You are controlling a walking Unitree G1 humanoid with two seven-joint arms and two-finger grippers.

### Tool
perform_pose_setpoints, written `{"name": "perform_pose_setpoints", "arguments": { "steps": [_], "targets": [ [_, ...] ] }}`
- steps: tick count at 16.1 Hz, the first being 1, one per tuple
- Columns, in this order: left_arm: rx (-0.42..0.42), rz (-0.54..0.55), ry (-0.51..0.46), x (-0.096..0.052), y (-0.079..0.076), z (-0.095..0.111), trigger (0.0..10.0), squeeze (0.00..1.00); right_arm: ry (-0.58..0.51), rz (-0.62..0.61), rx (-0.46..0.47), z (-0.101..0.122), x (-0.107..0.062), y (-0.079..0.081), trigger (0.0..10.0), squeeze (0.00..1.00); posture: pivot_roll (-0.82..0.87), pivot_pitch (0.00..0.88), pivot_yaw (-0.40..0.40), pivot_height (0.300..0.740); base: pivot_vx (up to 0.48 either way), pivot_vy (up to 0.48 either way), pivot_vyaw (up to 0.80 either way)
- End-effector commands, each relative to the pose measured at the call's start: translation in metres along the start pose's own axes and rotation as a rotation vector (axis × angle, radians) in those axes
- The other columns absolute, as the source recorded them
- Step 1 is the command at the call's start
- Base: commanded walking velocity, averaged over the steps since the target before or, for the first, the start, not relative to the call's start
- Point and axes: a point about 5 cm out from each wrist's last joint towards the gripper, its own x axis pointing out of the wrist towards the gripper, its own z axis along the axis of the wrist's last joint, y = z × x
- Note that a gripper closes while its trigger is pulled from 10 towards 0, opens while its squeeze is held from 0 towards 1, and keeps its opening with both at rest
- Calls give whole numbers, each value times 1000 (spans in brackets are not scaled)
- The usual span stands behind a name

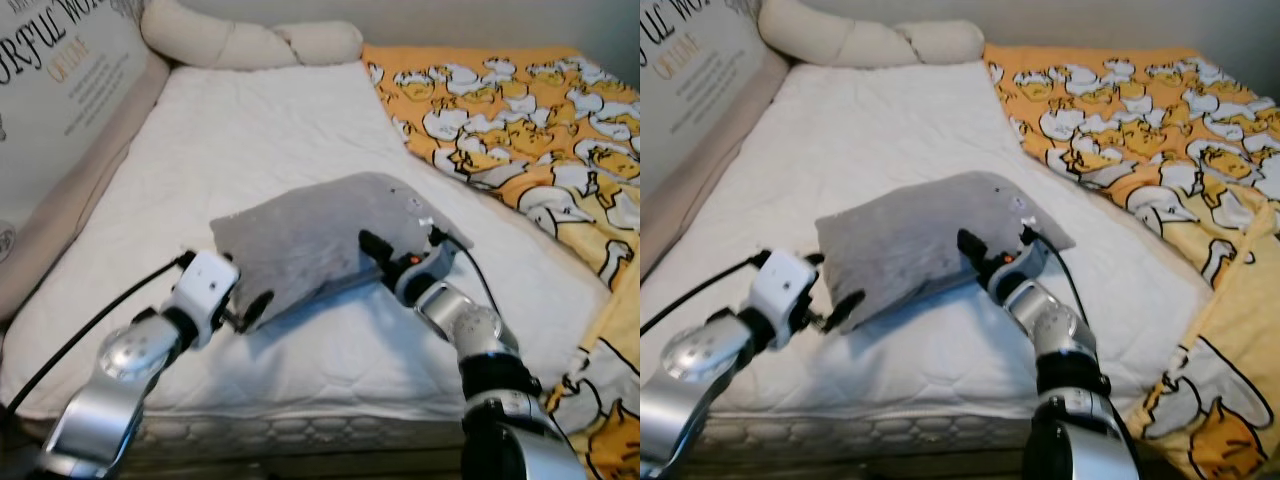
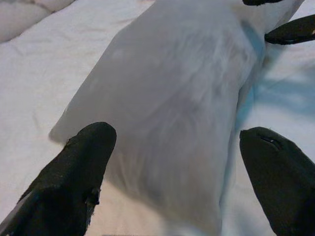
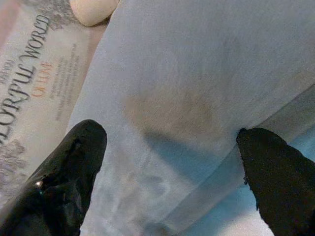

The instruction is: Clean up the room

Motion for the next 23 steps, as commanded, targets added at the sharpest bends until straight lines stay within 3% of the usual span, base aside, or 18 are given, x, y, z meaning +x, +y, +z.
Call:
{"name": "perform_pose_setpoints", "arguments": {
  "steps": [1, 6, 9, 10, 12, 13, 15, 21, 23],
  "targets": [
    [15, -16, 6, -6, 0, 2, 10000, 0, 0, -19, 75, -3, 4, -3, 10000, 1000, 99, 0, 1, 740, 0, 0, 0],
    [29, -16, 25, -27, 2, 4, 10000, 0, 18, -35, 177, -26, 16, 0, 10000, 1000, 161, 0, 16, 740, 0, 0, 0],
    [39, -43, 49, -39, -1, 6, 10000, 0, -80, -28, 239, -19, 21, 3, 10000, 1000, 197, 0, 32, 740, 0, 0, 0],
    [40, -50, 59, -44, -3, 6, 10000, 0, -124, -17, 253, -14, 22, 5, 10000, 0, 207, 0, 37, 740, 0, 0, 0],
    [34, -63, 77, -51, -6, 5, 10000, 0, -190, -27, 263, -4, 22, 6, 10000, 0, 217, 0, 37, 740, 0, 0, 0],
    [32, -67, 82, -52, -8, 5, 10000, 0, -199, -51, 245, -3, 22, 5, 8941, 0, 218, 0, 35, 740, 0, 0, 0],
    [28, -68, 87, -53, -10, 4, 10000, 0, -208, -101, 184, -3, 22, 3, 0, 0, 216, 0, 30, 740, 0, 0, 0],
    [-4, -68, 82, -52, -14, 5, 10000, 0, -206, -173, 201, -3, 23, 1, 0, 0, 215, 0, 10, 740, 0, 0, 0],
    [-13, -81, 86, -53, -15, 3, 10000, 0, -202, -194, 144, -2, 23, 0, 0, 0, 211, 0, 3, 740, 0, 0, 0]
  ]
}}
